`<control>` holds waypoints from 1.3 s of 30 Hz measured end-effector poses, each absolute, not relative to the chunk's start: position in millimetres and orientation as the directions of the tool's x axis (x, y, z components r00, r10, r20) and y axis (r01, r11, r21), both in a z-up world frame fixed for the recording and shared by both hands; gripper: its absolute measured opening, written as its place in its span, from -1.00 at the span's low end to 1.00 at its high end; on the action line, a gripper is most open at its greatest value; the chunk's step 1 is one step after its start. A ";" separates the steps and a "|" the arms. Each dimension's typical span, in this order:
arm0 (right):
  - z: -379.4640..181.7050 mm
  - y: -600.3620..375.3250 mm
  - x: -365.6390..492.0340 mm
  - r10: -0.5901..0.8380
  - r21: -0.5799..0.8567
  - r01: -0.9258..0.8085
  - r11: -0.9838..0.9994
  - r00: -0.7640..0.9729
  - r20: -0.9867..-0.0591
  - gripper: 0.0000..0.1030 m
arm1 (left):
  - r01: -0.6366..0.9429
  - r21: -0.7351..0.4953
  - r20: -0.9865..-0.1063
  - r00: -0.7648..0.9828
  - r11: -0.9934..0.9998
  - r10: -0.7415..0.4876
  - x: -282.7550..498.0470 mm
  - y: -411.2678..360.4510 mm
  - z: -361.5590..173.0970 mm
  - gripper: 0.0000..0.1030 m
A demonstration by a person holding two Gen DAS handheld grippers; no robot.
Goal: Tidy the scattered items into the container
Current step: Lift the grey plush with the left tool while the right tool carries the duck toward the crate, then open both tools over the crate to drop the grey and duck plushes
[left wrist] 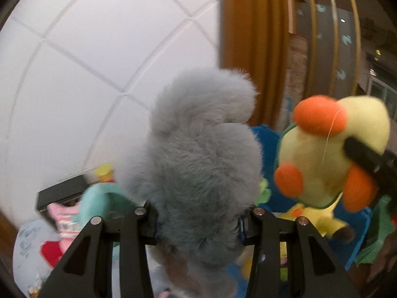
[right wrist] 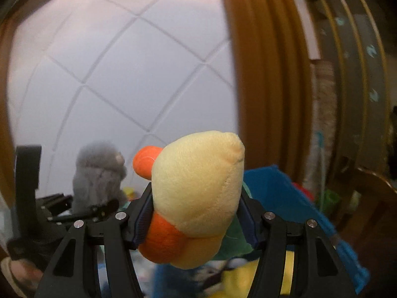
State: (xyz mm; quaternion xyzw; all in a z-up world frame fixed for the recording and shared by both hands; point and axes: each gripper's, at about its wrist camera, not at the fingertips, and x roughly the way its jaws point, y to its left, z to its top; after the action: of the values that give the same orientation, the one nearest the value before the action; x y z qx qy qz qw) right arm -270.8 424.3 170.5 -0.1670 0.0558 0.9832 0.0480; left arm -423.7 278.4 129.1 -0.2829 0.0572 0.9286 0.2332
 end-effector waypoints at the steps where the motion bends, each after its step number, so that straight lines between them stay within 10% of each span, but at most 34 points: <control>1: 166.0 440.7 -274.5 0.090 0.100 -0.132 -0.986 -0.934 -0.345 0.18 | -0.482 -0.026 -0.564 -0.716 -0.876 0.412 -429.0 296.1 125.2 -0.18; 13: 99.7 552.1 -325.5 0.126 0.160 -0.238 -0.958 -0.850 -0.511 0.19 | -0.551 -0.010 -0.759 -0.539 -0.834 0.366 -473.2 409.1 40.9 -0.12; 19: 95.6 560.8 -339.5 0.137 0.158 -0.254 -0.954 -0.841 -0.524 0.63 | -0.536 0.011 -0.761 -0.552 -0.844 0.341 -479.5 404.8 27.2 0.46; 26: 97.3 558.6 -335.7 0.166 0.149 -0.283 -0.948 -0.834 -0.526 1.00 | -0.541 0.013 -0.763 -0.549 -0.841 0.341 -472.2 402.1 29.5 0.47; 39: 98.0 519.6 -306.6 0.209 0.085 -0.302 -0.949 -0.810 -0.548 1.00 | -0.530 0.000 -0.751 -0.560 -0.848 0.350 -431.8 360.7 40.9 0.47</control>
State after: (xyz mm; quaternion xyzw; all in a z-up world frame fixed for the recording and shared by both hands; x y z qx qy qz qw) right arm -306.6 519.6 98.0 -0.2773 0.0845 0.9475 0.1348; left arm -431.8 360.7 40.9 -0.3963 0.1139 0.8757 0.2511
